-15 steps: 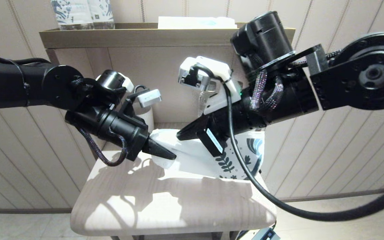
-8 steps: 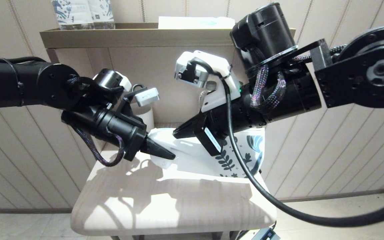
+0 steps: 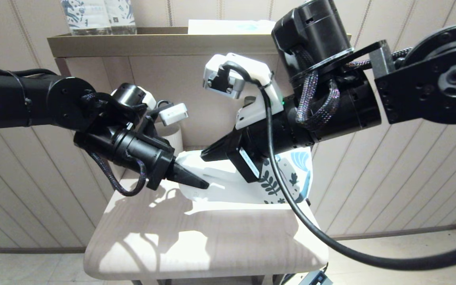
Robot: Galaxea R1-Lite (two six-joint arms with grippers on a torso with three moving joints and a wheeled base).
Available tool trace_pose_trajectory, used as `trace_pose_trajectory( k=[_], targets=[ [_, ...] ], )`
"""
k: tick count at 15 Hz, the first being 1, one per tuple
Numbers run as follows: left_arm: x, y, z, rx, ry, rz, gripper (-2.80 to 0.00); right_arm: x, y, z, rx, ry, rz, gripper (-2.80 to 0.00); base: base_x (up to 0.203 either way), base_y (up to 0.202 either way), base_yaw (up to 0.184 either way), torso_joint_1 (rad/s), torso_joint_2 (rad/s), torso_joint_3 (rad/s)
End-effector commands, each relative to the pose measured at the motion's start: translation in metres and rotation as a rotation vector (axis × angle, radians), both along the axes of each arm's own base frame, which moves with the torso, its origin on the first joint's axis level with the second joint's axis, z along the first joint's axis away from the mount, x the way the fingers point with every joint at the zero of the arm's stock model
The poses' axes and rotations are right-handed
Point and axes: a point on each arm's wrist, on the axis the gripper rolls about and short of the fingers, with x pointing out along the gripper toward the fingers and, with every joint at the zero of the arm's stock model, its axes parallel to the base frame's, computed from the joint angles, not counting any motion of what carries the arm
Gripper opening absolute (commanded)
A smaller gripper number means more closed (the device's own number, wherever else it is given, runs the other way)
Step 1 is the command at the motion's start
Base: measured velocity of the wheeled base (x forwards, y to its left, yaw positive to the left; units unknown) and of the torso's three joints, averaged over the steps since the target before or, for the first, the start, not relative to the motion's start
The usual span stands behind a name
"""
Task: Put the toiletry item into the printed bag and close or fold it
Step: Close the strorage bag and place it on the desk
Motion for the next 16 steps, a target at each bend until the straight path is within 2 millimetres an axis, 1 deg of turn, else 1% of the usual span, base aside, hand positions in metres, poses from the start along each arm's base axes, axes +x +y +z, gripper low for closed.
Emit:
trace_pose_trajectory(
  k=[1, 5, 7, 9, 11, 14, 16],
  targets=[
    [0.003, -0.002, -0.008, -0.037, 0.011, -0.051, -2.80, -0.001, 0.000, -0.002, -0.014, 0.015, 0.007, -2.80, 0.000, 0.000, 0.000, 0.000, 0.00, 0.000],
    [0.002, 0.000, -0.023, -0.045, -0.014, -0.105, -2.80, -0.008, -0.010, 0.007, -0.023, 0.099, 0.082, -2.80, 0.000, 0.000, 0.000, 0.000, 0.00, 0.000],
    [0.000, 0.000, -0.026, -0.031, -0.029, -0.112, -2.80, -0.010, -0.011, 0.007, -0.037, 0.128, 0.100, -2.80, 0.000, 0.000, 0.000, 0.000, 0.00, 0.000],
    [0.000, 0.000, -0.026, -0.018, -0.074, -0.122, -2.80, -0.009, -0.011, 0.008, -0.037, 0.110, 0.110, -2.80, 0.000, 0.000, 0.000, 0.000, 0.00, 0.000],
    [0.004, 0.000, -0.016, 0.044, -0.158, -0.099, -2.80, -0.009, -0.010, 0.007, -0.041, 0.109, 0.112, -2.80, 0.000, 0.000, 0.000, 0.000, 0.00, 0.000],
    [-0.003, 0.003, 0.012, 0.128, -0.198, -0.098, -2.80, -0.010, -0.012, 0.009, -0.036, 0.099, 0.113, -2.80, 0.000, 0.000, 0.000, 0.000, 0.00, 0.000],
    [-0.008, 0.002, 0.031, 0.180, -0.222, -0.097, -2.80, -0.011, -0.012, 0.010, -0.034, 0.094, 0.116, -2.80, 0.000, 0.000, 0.000, 0.000, 0.00, 0.000]
  ],
)
